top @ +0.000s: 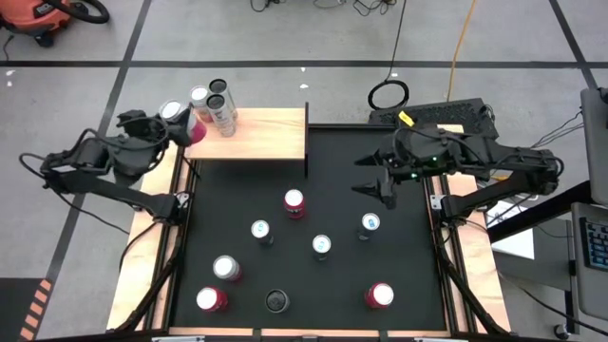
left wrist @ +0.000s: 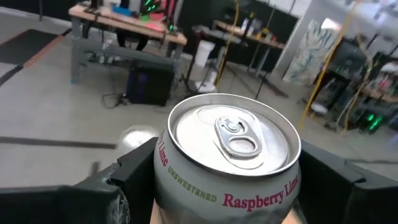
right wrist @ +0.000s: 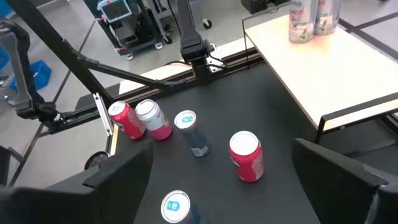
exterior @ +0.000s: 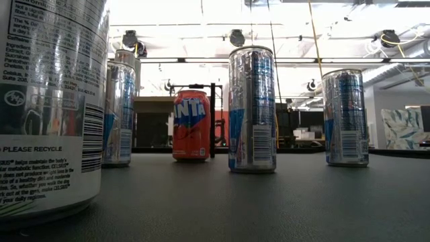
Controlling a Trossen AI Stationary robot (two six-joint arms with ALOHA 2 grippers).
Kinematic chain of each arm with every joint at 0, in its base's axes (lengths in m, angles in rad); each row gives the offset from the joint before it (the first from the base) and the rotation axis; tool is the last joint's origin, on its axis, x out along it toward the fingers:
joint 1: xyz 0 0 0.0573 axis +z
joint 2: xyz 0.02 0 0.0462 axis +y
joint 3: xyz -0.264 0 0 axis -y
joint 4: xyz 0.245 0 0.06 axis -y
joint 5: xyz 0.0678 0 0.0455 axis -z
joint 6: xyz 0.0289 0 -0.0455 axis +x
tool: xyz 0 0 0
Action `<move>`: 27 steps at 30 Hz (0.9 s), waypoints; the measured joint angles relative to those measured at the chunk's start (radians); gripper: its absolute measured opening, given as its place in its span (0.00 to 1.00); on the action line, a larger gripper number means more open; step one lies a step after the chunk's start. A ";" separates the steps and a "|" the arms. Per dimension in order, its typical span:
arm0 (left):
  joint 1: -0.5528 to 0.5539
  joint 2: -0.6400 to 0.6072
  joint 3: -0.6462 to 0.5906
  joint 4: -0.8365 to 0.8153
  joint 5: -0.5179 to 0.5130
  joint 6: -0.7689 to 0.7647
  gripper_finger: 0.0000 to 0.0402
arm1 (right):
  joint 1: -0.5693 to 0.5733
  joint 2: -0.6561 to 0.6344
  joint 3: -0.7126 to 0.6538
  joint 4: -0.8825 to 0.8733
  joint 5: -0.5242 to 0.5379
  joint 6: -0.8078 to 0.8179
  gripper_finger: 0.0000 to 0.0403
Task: Place canned beverage on shelf
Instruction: Put the right pink soda can on the shelf aligned with the other pink soda can
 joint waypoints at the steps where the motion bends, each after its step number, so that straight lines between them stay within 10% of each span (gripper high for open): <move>1: 0.009 0.005 0.000 0.074 0.007 0.068 0.72 | 0.000 0.005 0.000 0.000 0.000 0.000 0.89; 7: 0.156 0.038 0.000 0.345 0.118 0.393 0.72 | 0.000 0.014 0.000 0.033 -0.001 -0.002 0.89; 27: 0.703 0.031 0.000 0.235 0.675 0.521 0.72 | 0.000 0.009 0.000 0.024 -0.056 0.016 0.89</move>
